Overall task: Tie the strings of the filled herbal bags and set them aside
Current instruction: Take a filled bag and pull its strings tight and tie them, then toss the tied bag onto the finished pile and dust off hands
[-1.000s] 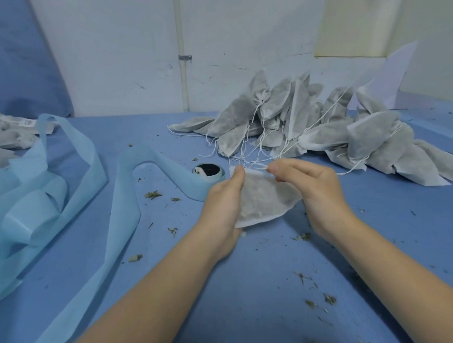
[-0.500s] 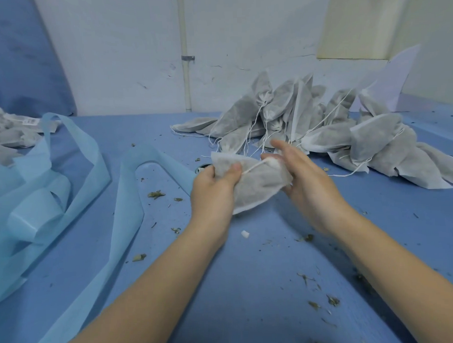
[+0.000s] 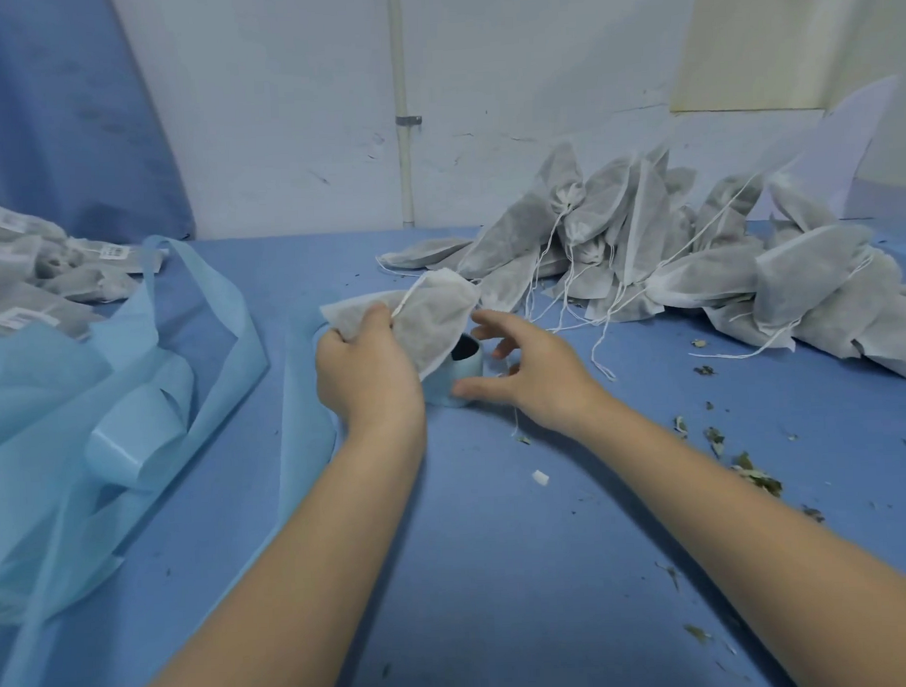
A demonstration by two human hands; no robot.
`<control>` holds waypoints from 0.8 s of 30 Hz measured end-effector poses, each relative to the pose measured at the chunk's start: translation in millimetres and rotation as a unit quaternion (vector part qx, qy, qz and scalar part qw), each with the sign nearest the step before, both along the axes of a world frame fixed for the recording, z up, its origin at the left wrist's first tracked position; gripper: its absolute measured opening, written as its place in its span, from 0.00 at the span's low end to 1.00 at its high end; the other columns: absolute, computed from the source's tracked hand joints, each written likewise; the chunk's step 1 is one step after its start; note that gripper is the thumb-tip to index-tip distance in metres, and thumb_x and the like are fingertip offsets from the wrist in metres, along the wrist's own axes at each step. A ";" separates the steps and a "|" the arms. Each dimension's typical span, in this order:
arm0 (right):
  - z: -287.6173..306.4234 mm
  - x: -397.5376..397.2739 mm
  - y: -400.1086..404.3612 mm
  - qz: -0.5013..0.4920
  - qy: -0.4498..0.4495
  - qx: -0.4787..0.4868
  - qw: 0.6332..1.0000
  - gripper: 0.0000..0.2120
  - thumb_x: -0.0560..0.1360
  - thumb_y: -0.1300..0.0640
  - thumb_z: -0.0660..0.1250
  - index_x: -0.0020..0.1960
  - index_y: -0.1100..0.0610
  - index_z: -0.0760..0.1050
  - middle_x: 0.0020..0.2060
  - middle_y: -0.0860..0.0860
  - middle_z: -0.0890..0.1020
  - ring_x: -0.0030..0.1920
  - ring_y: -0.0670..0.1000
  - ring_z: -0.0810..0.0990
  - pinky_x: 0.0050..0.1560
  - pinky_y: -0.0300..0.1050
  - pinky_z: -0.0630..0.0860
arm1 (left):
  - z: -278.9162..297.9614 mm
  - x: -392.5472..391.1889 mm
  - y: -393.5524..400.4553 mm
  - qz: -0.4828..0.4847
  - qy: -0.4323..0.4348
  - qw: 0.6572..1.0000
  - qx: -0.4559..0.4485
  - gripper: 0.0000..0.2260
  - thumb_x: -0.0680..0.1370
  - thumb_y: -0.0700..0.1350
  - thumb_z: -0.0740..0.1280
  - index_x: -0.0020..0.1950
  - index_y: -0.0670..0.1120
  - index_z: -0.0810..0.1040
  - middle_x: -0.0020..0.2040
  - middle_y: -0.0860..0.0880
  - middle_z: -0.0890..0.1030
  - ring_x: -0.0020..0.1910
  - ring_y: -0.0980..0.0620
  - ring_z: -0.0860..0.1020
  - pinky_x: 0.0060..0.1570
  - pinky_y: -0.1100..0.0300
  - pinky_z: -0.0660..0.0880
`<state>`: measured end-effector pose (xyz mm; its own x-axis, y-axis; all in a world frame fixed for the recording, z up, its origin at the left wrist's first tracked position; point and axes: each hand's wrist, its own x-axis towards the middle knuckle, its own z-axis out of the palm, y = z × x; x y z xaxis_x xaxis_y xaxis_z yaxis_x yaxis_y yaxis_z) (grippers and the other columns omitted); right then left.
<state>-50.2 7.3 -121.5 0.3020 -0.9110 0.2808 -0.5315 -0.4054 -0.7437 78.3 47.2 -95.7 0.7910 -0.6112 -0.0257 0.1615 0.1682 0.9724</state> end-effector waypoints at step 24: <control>-10.8 -3.9 18.2 -0.058 -0.124 0.034 0.990 0.13 0.65 0.60 0.79 0.48 0.54 0.81 0.38 0.45 0.83 0.37 0.36 0.79 0.44 0.24 0.72 | -13.5 -7.2 1.1 -0.039 -0.129 0.991 0.017 0.10 0.78 0.50 0.63 0.45 0.44 0.69 0.36 0.54 0.70 0.41 0.47 0.70 0.40 0.58 0.63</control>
